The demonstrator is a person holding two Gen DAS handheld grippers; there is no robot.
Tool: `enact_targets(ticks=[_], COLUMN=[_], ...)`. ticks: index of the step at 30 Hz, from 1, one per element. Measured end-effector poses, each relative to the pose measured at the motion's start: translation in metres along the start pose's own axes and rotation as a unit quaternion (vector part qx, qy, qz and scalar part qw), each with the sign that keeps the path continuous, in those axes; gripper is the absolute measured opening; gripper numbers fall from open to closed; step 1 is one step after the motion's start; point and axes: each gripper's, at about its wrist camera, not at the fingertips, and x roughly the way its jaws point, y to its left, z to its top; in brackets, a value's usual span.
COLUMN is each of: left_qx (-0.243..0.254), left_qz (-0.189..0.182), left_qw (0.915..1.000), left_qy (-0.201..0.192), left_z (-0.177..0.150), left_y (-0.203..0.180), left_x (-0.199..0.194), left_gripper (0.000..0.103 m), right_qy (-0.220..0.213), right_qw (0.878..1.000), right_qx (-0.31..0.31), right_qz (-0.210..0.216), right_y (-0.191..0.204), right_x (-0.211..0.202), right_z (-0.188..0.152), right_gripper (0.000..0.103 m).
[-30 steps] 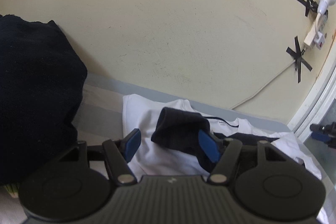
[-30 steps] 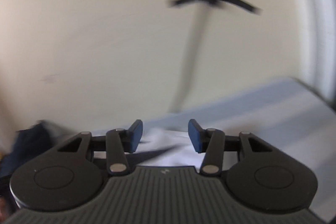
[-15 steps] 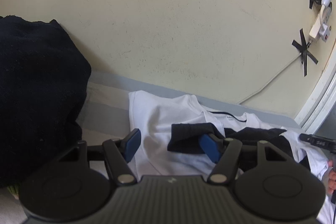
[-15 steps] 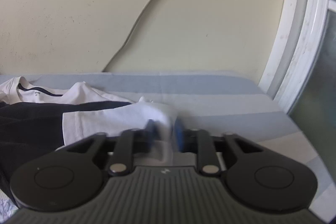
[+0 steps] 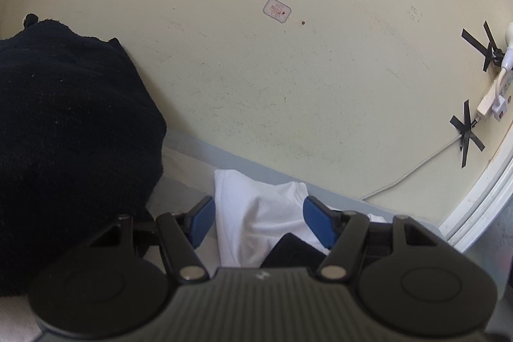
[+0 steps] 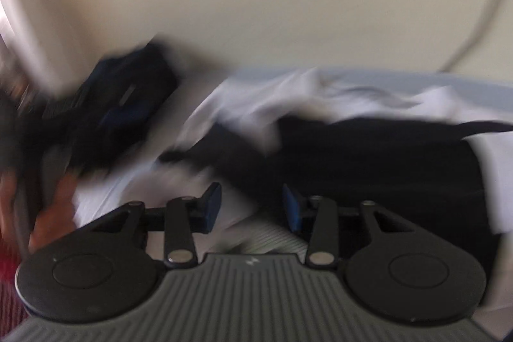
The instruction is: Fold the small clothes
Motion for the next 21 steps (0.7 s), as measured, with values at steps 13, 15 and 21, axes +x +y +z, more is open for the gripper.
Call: enact_targets(ticks=[13, 15, 21], left_qx=[0.122, 0.154, 0.189], left_qz=[0.031, 0.059, 0.075], left_qw=[0.9909, 0.9844, 0.9773], left_qy=[0.049, 0.061, 0.06], left_z=[-0.031, -0.038, -0.045], left_y=[-0.035, -0.042, -0.049], left_x=[0.027, 0.034, 0.032], left_gripper=[0.062, 0.062, 0.062], right_qy=[-0.161, -0.176, -0.054], right_qw=[0.972, 0.964, 0.964], right_qx=[0.069, 0.091, 0.11], right_qz=[-0.154, -0.177, -0.236], right_y=[-0.058, -0.074, -0.116], right_x=[-0.155, -0.165, -0.118], right_z=[-0.042, -0.046, -0.061], right_gripper=[0.044, 0.043, 0.035])
